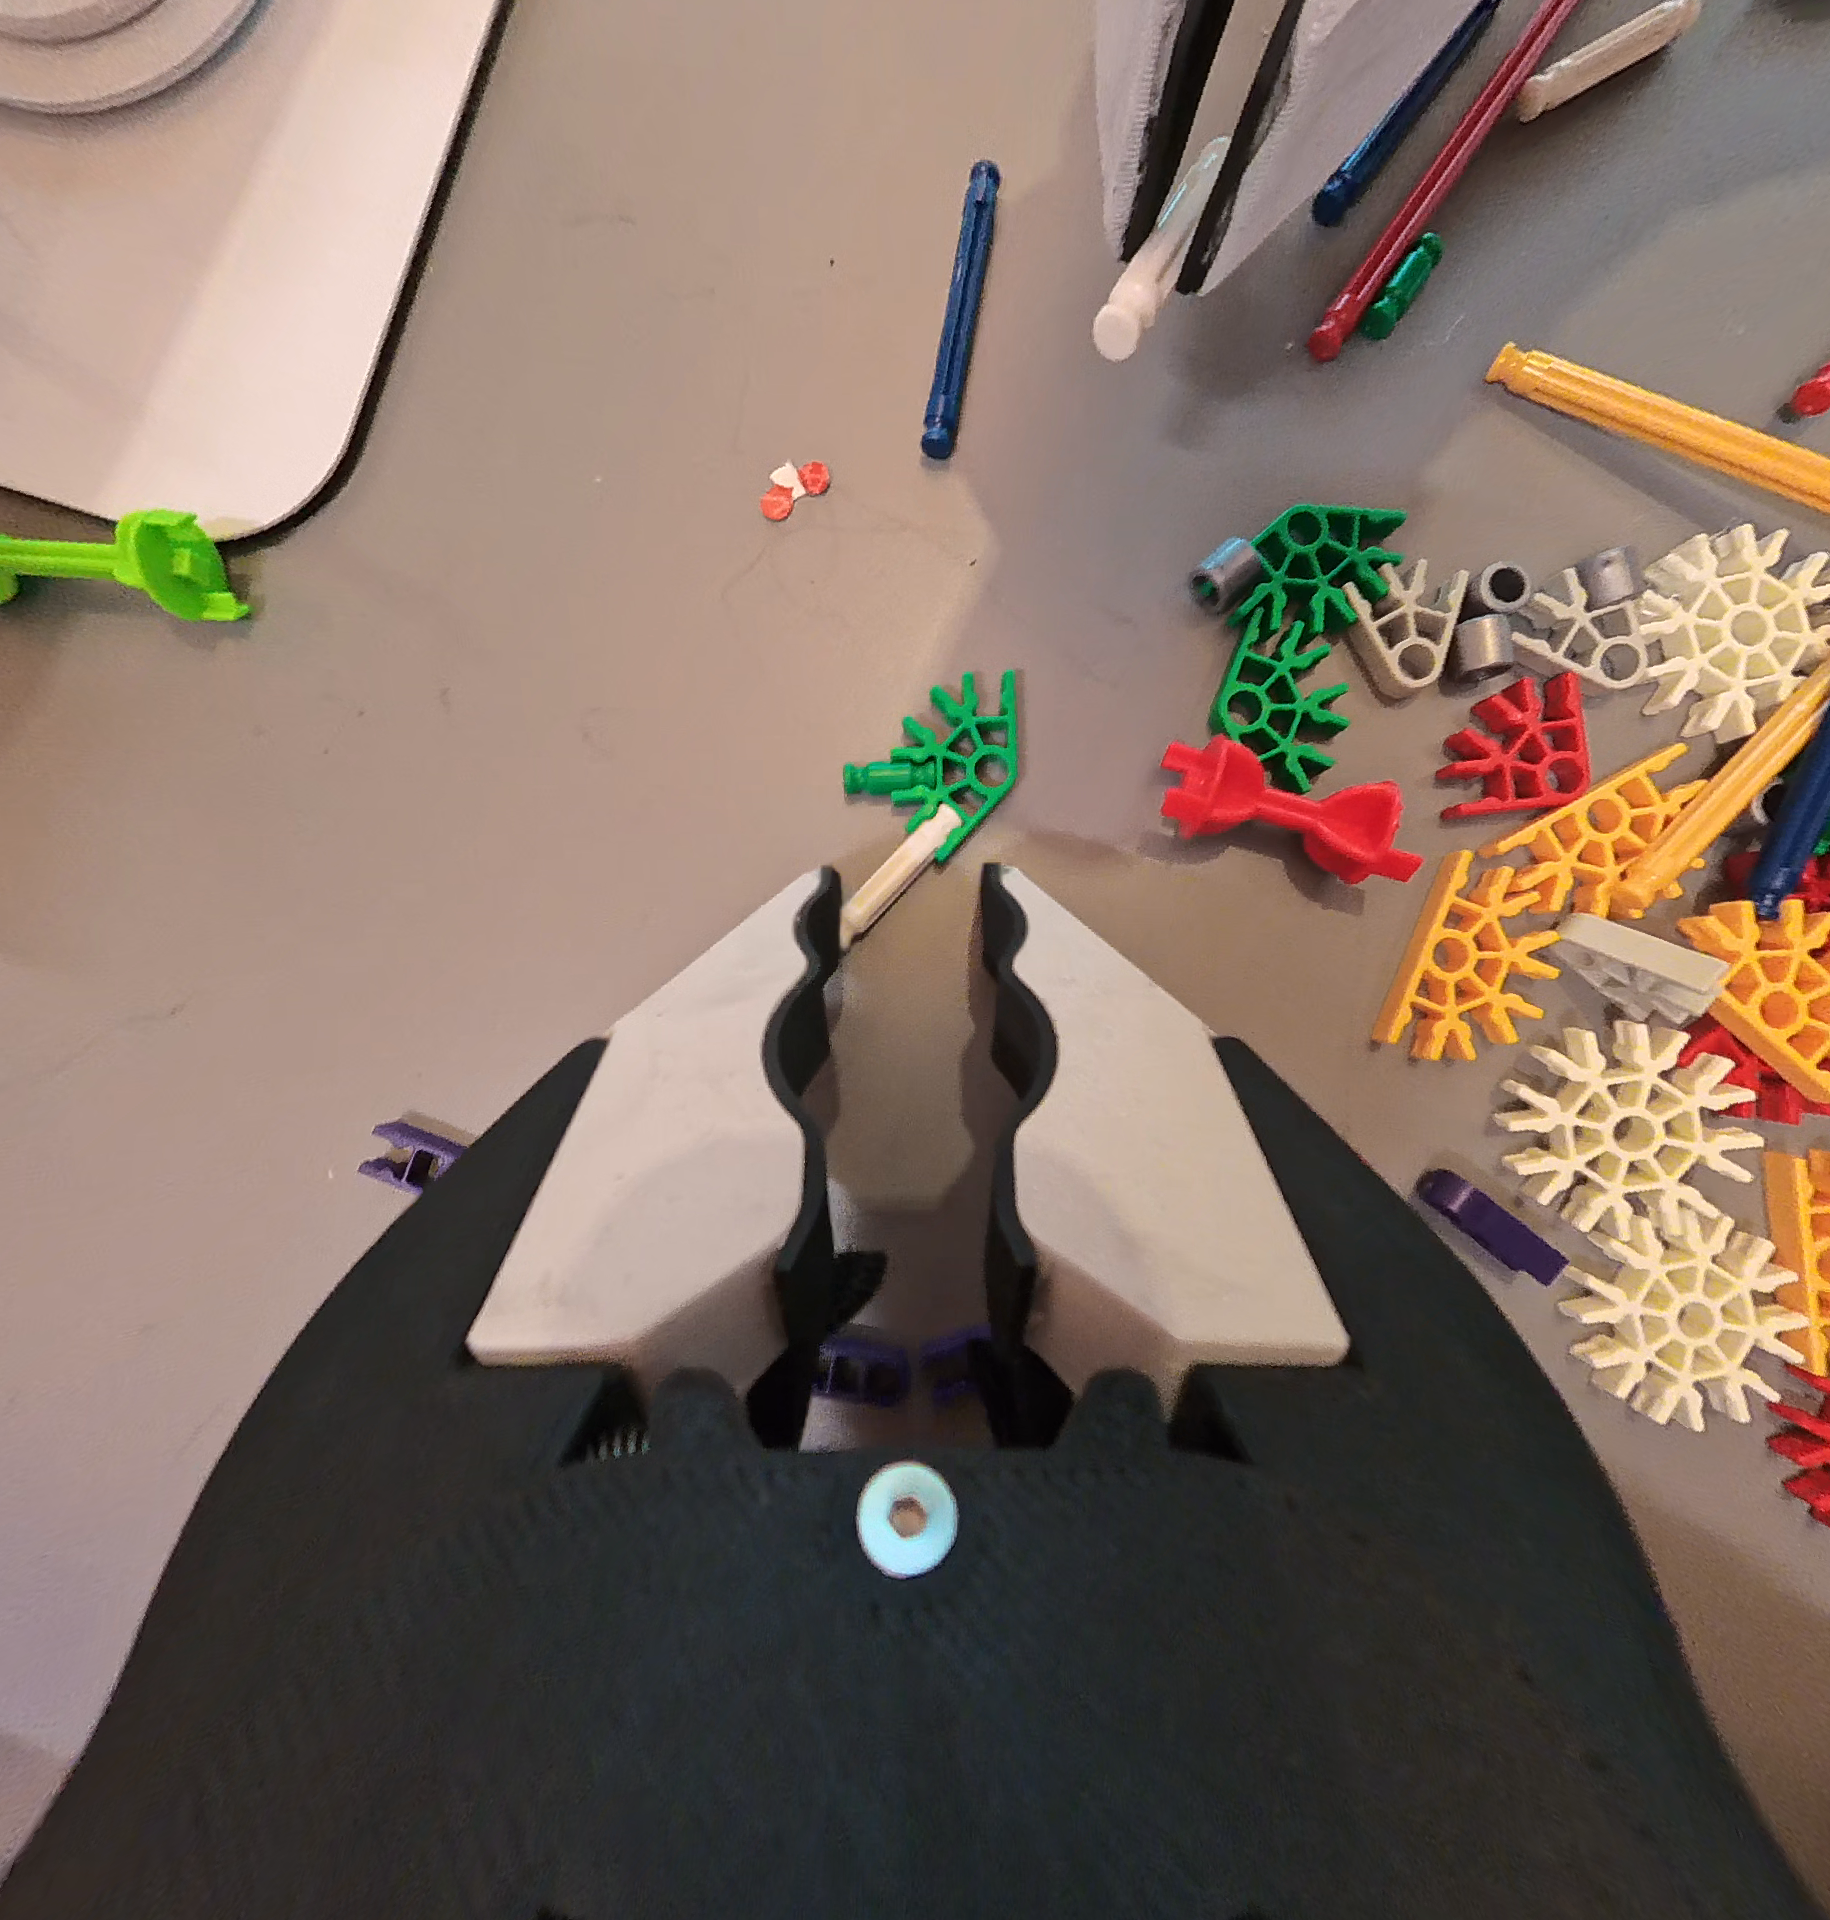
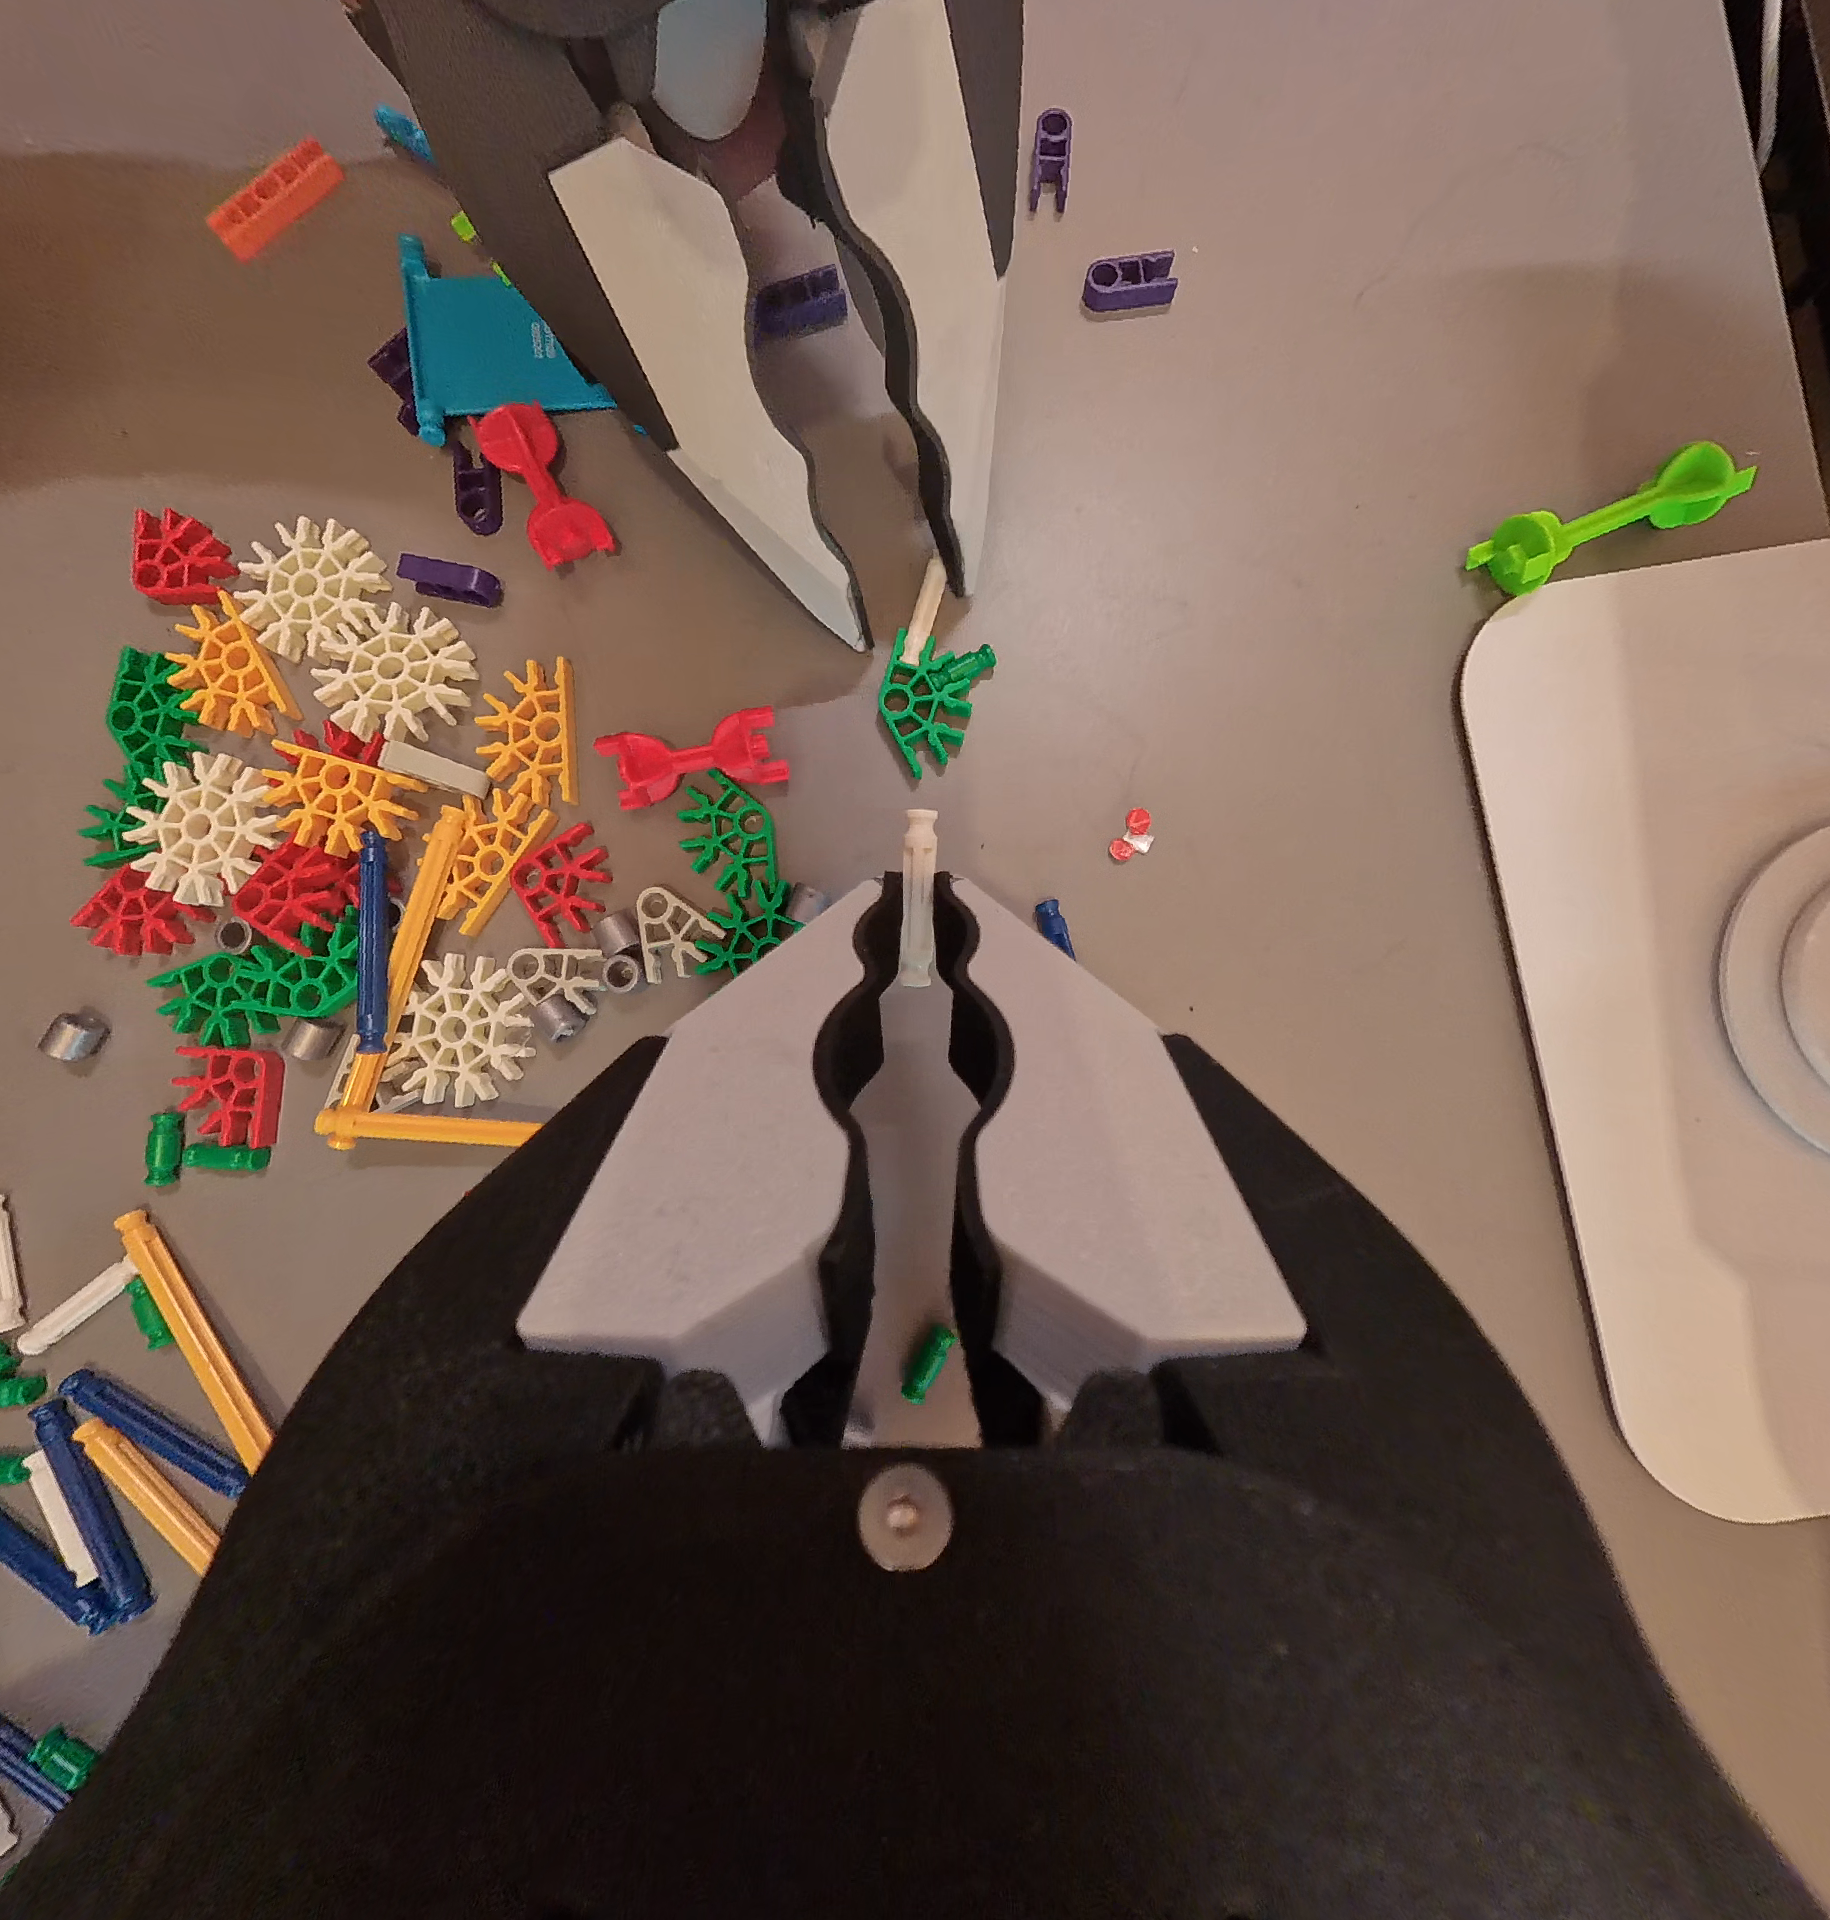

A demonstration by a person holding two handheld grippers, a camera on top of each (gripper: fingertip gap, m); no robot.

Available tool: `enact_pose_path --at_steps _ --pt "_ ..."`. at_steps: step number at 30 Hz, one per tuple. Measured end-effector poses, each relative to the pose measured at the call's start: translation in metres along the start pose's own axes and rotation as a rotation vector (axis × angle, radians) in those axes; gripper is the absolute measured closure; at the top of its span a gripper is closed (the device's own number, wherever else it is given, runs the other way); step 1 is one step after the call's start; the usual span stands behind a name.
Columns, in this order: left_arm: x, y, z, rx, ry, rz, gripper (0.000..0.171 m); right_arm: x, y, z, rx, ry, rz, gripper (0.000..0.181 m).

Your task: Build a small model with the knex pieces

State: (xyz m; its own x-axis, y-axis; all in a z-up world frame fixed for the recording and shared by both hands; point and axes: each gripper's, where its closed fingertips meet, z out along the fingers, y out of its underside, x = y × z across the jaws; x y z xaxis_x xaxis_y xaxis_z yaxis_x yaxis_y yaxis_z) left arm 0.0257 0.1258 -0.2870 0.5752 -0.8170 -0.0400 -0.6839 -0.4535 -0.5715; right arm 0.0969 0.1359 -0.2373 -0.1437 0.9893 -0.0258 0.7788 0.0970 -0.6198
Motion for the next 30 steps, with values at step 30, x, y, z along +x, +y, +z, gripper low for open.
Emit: enact_pose_path --at_steps 30 --pt "-0.003 0.008 -0.011 0.095 -0.081 -0.072 0.138 0.009 -0.001 0.028 -0.071 -0.020 0.026 0.178"
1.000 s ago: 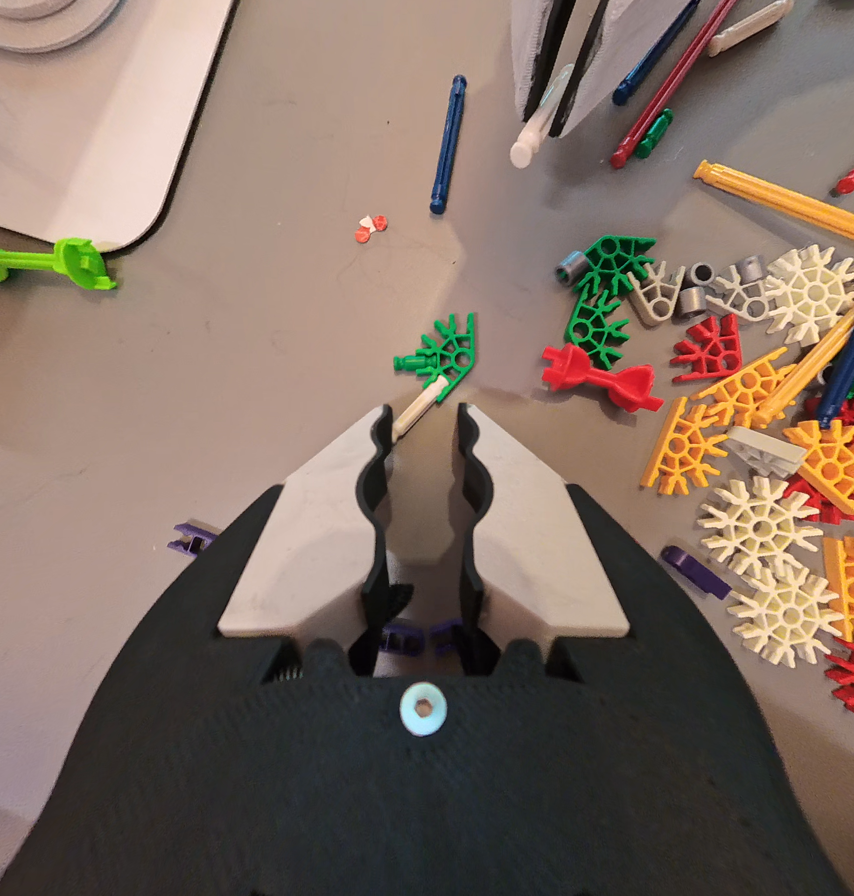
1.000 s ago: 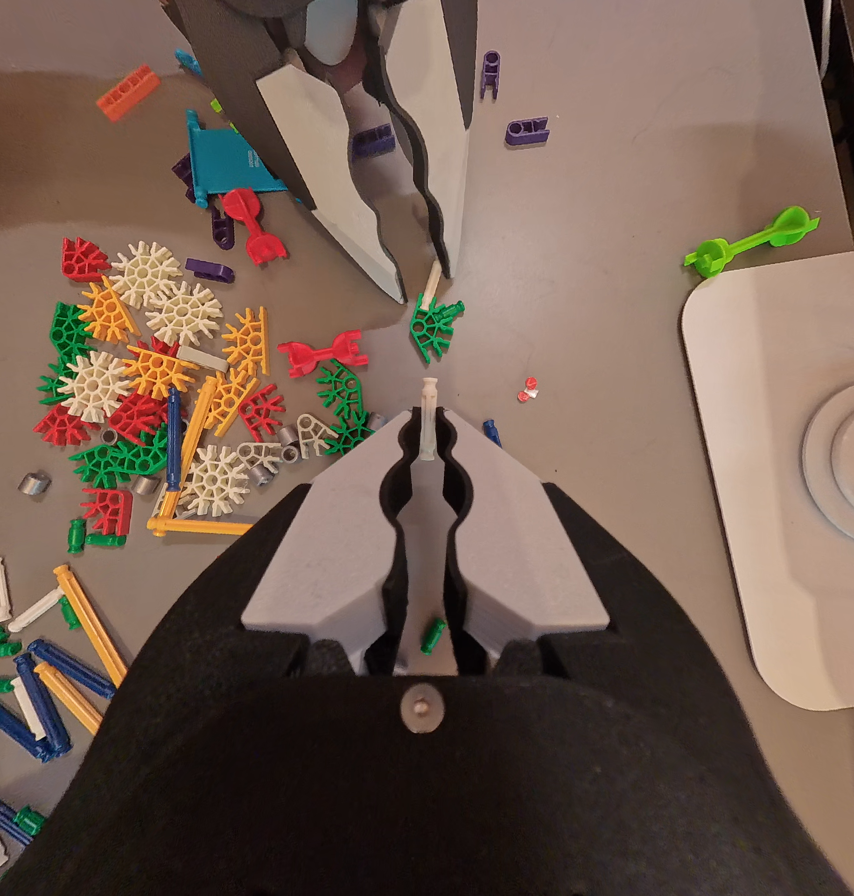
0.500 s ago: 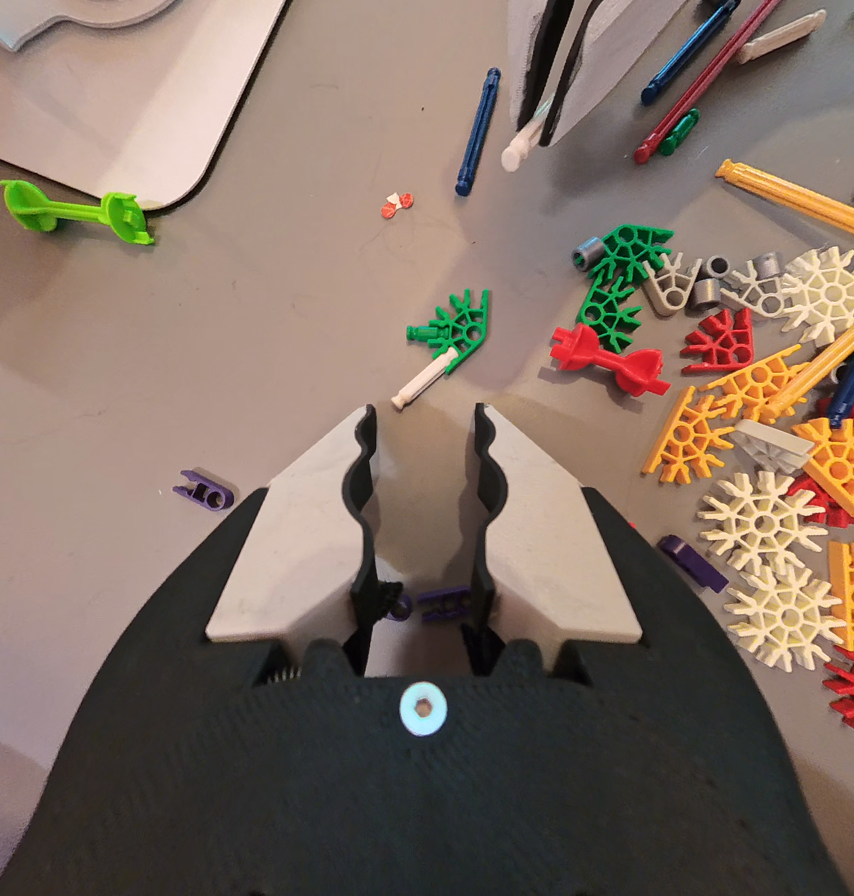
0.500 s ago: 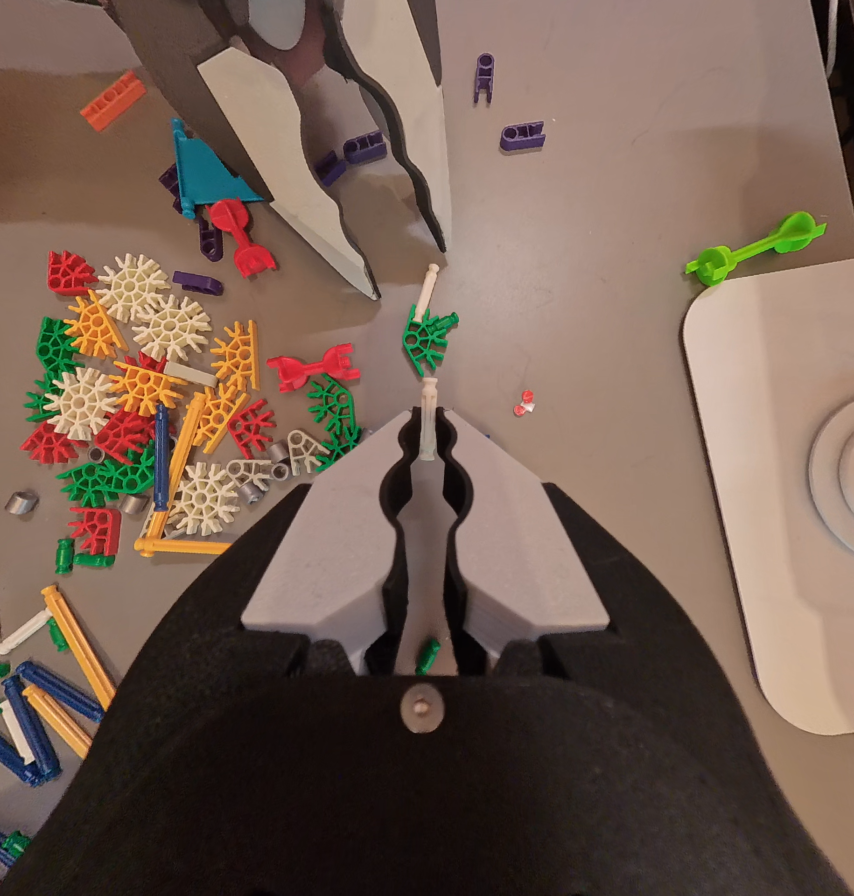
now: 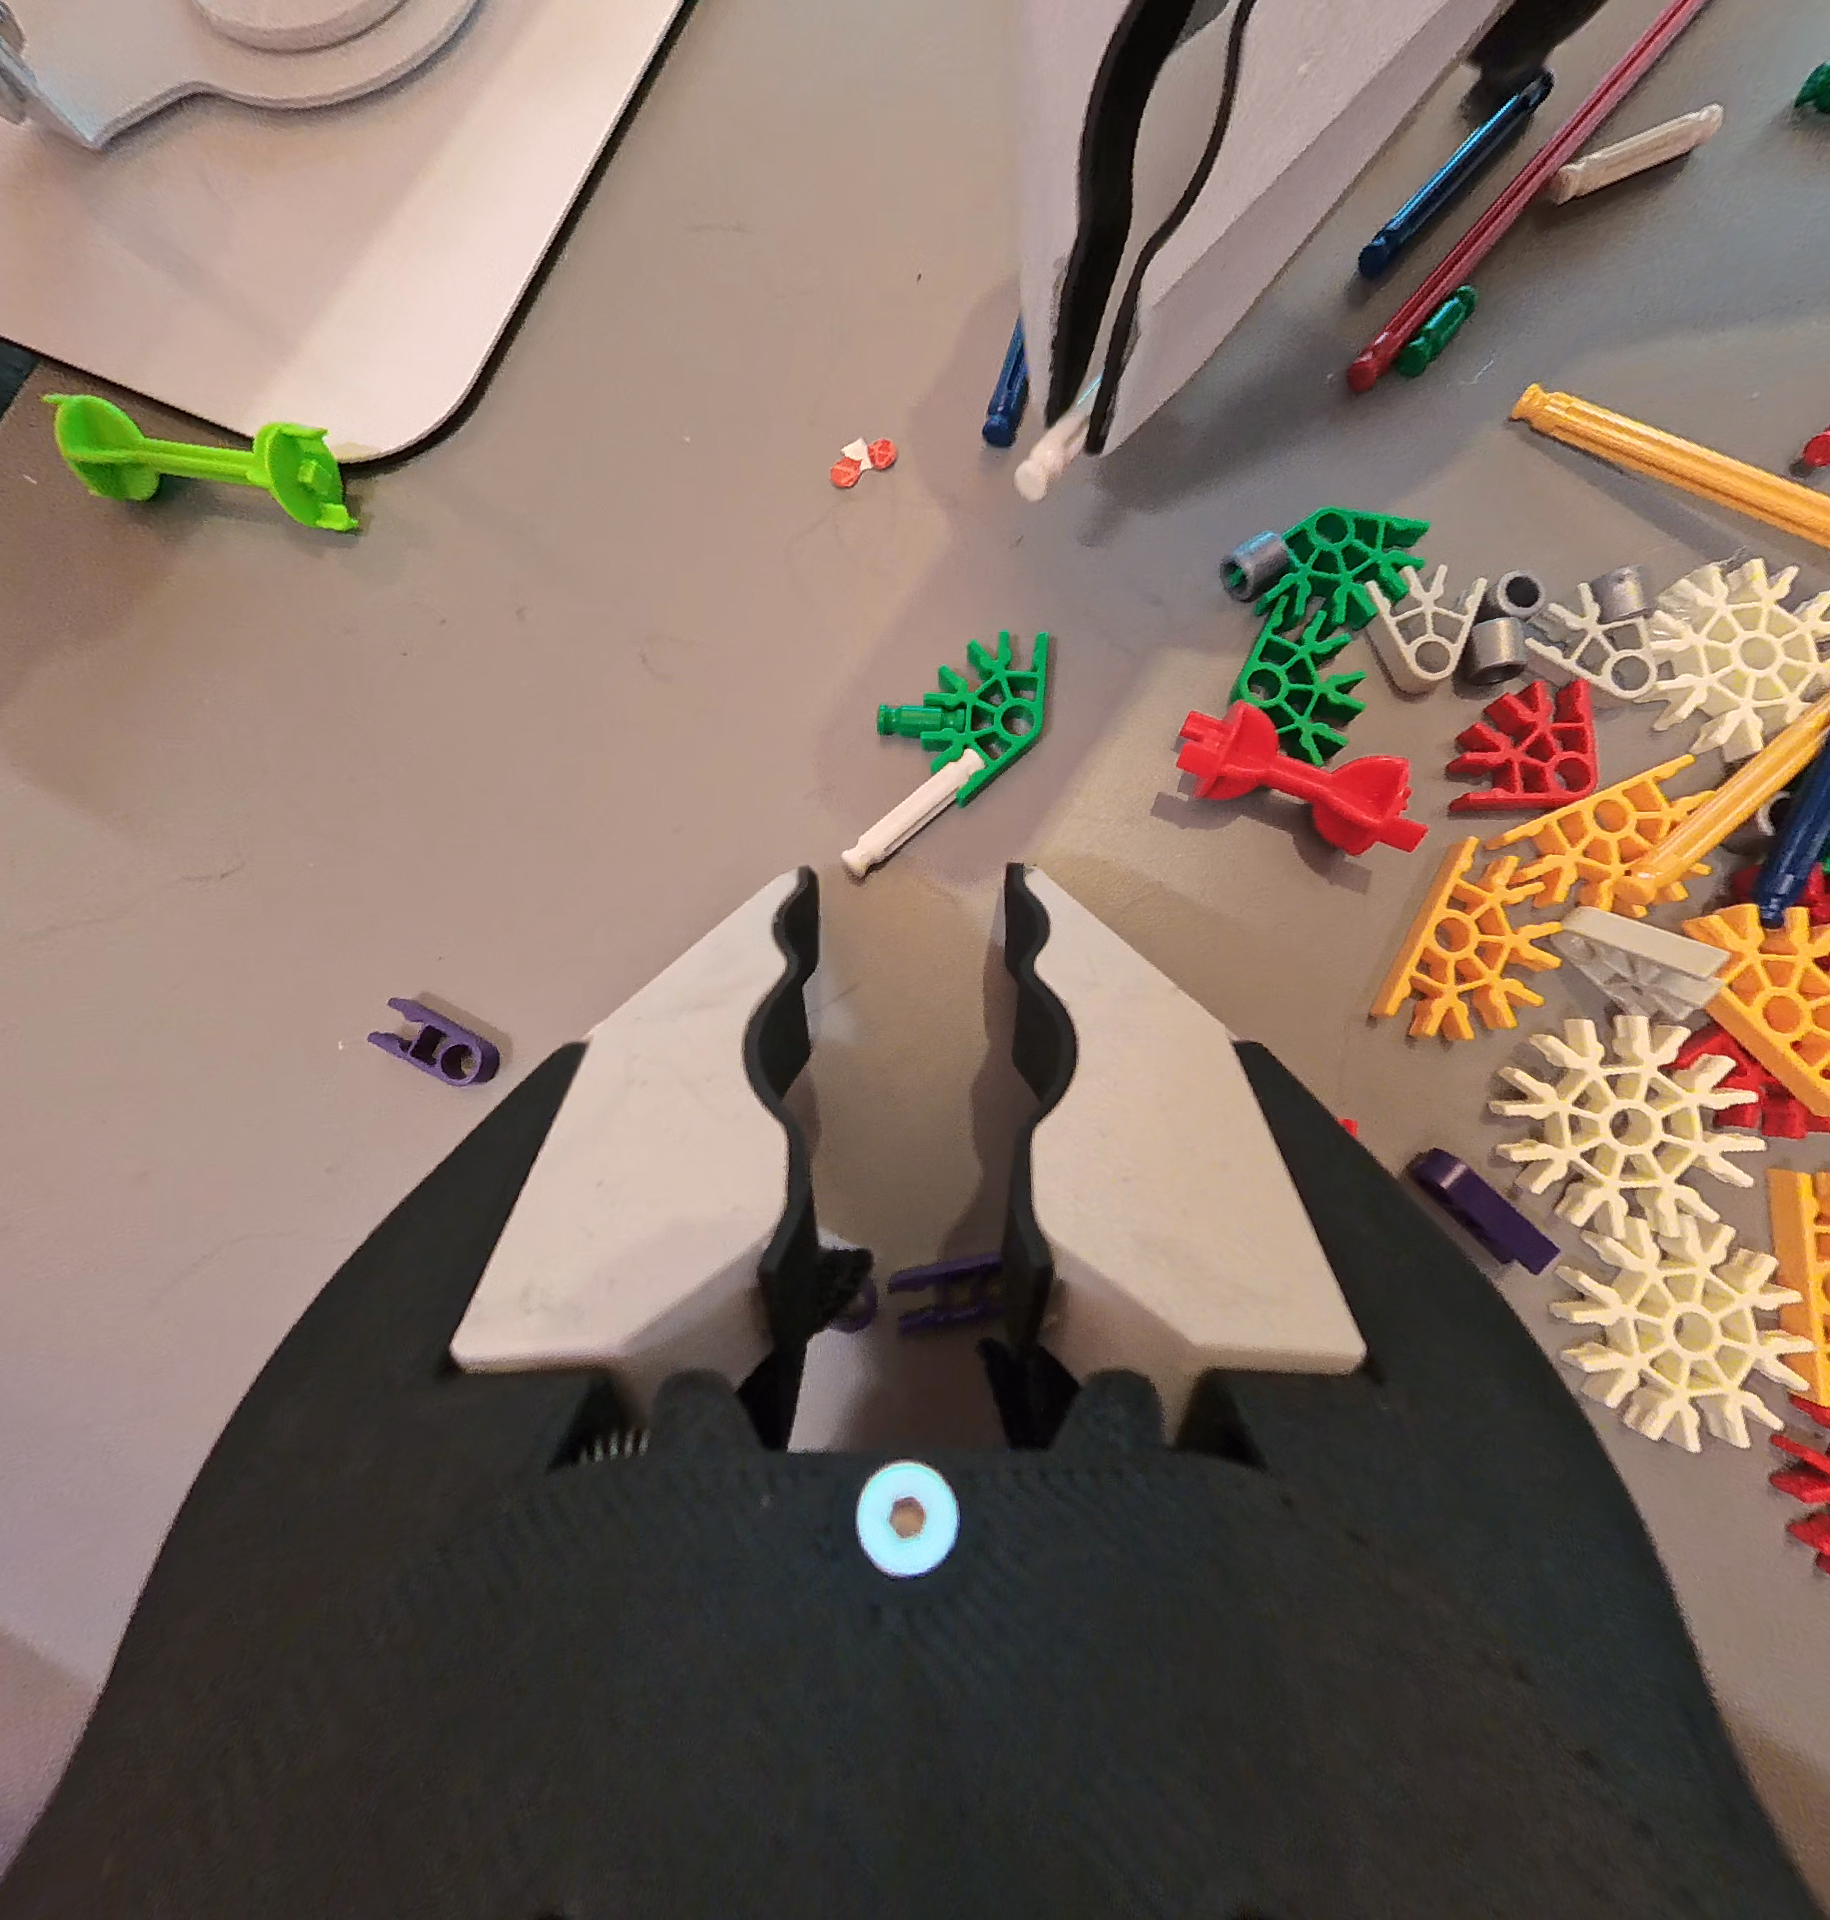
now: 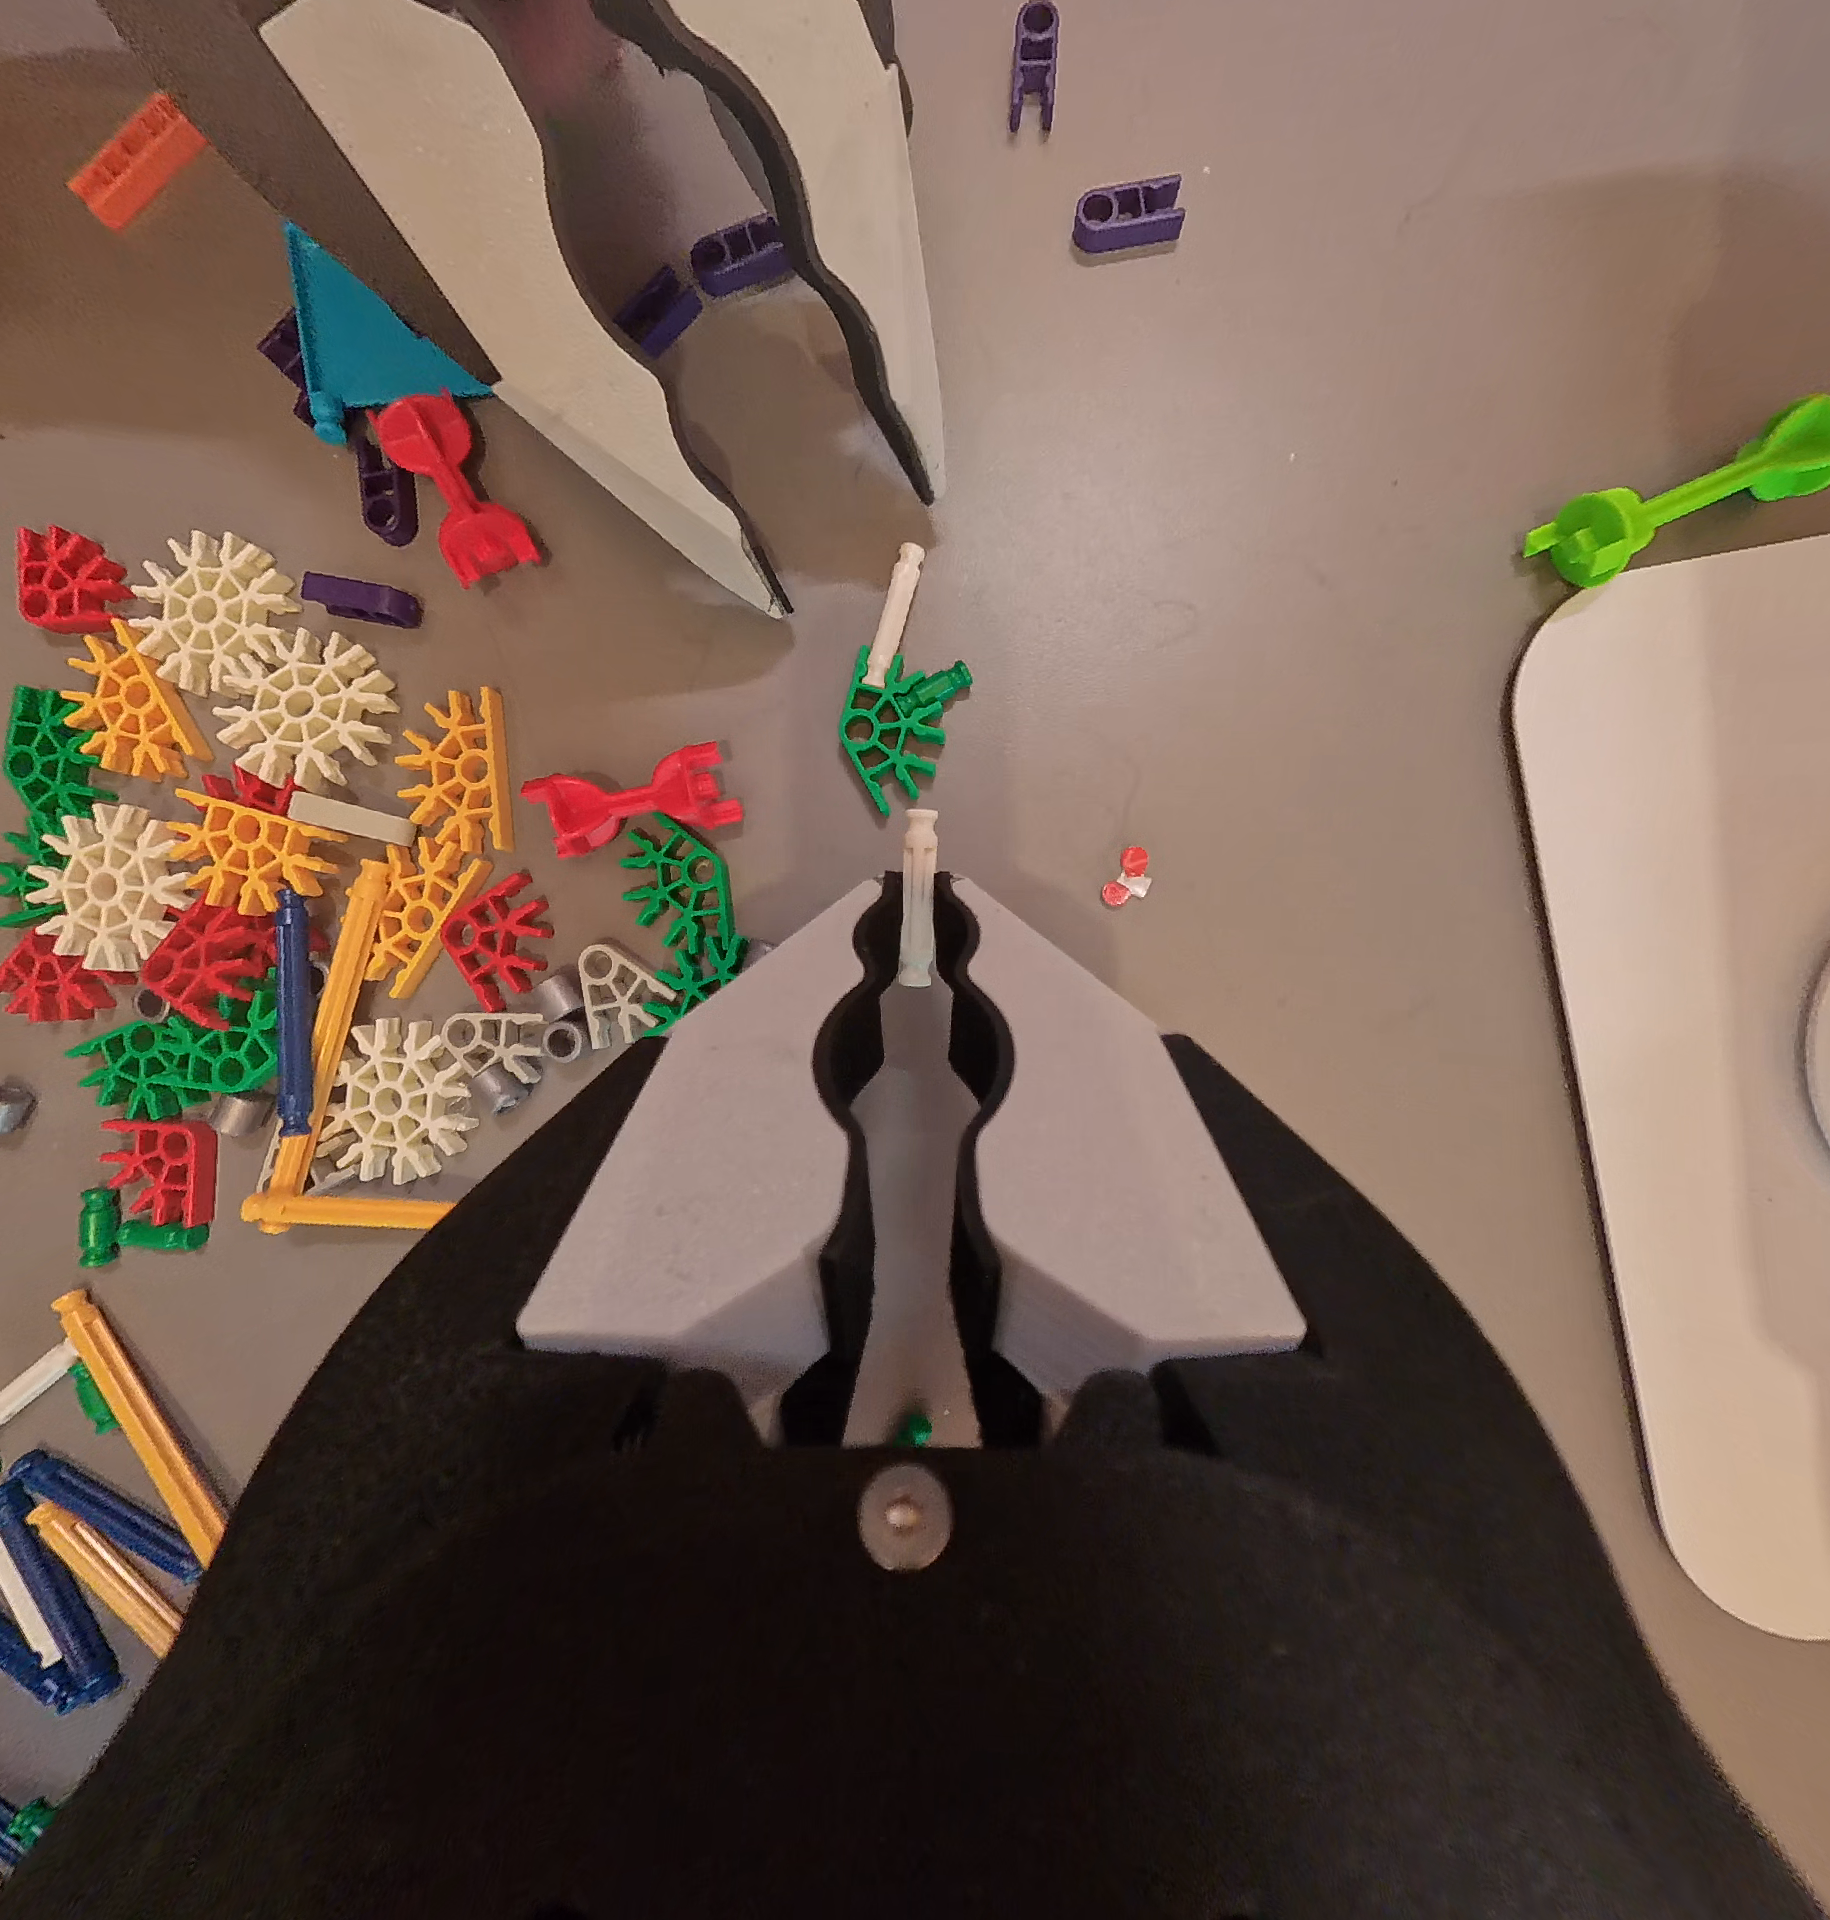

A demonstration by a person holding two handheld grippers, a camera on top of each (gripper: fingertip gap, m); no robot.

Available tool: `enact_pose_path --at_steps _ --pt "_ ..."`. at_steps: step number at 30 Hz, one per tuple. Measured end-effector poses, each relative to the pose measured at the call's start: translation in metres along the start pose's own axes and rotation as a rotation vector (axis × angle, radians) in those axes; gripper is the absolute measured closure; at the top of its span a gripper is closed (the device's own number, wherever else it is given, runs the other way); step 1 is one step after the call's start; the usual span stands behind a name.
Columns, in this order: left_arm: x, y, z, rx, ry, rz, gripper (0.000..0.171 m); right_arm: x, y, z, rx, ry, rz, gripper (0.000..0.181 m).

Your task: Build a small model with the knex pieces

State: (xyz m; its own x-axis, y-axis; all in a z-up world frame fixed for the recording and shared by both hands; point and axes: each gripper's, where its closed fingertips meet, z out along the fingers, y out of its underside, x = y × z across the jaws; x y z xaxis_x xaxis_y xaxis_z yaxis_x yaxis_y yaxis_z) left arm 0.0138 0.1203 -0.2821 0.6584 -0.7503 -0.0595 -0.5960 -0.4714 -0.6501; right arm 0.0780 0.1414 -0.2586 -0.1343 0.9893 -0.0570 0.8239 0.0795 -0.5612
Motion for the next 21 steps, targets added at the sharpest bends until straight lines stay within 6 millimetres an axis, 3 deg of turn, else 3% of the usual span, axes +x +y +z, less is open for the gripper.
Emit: enact_pose_path --at_steps 10,21 --pt "0.007 -0.009 0.011 0.008 0.016 0.035 0.142 -0.005 0.006 0.018 -0.119 -0.035 -0.171 0.178" --pt "-0.007 -0.013 0.017 -0.012 0.032 0.073 0.145 -0.004 0.014 0.022 -0.207 -0.108 -0.348 0.178"
